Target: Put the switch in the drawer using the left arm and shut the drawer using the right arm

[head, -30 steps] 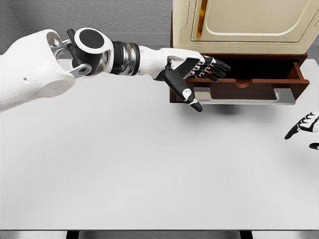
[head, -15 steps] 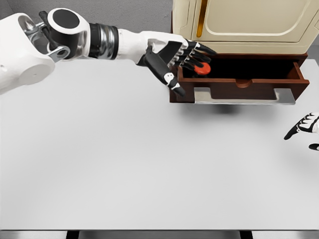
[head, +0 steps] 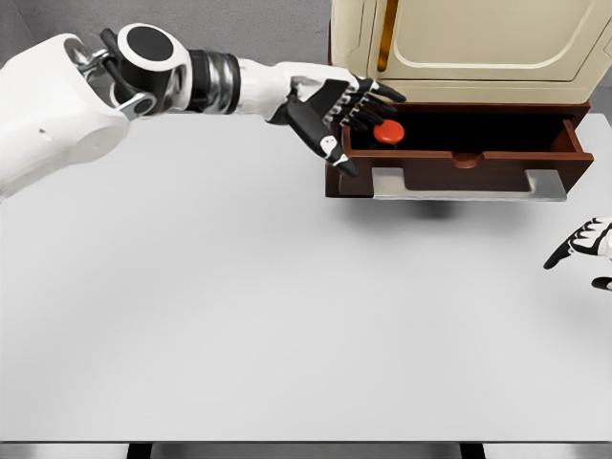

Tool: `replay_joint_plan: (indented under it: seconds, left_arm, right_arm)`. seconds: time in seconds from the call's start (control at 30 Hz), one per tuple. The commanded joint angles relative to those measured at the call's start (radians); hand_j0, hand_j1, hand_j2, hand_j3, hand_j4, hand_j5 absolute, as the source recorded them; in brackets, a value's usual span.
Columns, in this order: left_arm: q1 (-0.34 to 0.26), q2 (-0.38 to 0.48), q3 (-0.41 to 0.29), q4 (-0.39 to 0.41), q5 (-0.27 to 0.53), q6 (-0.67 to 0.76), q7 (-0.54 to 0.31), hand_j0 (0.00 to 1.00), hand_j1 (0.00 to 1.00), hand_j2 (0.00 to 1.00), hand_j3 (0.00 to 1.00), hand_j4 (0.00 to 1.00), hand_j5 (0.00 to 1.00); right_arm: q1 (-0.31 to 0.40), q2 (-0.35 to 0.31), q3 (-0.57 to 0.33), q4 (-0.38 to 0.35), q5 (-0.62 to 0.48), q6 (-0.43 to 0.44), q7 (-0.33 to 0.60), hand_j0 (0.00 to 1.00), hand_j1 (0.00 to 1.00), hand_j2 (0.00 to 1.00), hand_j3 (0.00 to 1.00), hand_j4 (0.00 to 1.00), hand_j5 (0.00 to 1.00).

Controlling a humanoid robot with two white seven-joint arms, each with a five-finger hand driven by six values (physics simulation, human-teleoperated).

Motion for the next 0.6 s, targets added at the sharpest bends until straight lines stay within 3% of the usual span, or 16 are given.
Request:
replay_joint_plan:
  seconds: [0.0,0.57]
  left_arm:
    - [0.000,-0.009,0.000,0.004,0.001,-0.001,0.001,1.00,1.00,1.00,1.00,1.00,1.00]
    - [0.006,-0.081,0.000,0.001,-0.024,-0.010,0.001,1.00,1.00,1.00,1.00,1.00,1.00]
  right_arm:
    - [0.000,-0.001,0.001,0.000,-0.006,0.003,0.000,0.69,0.69,0.69,0.69,0.69,0.69]
    - [0.000,-0.001,0.001,0.000,-0.006,0.003,0.000,0.69,0.69,0.69,0.69,0.69,0.69]
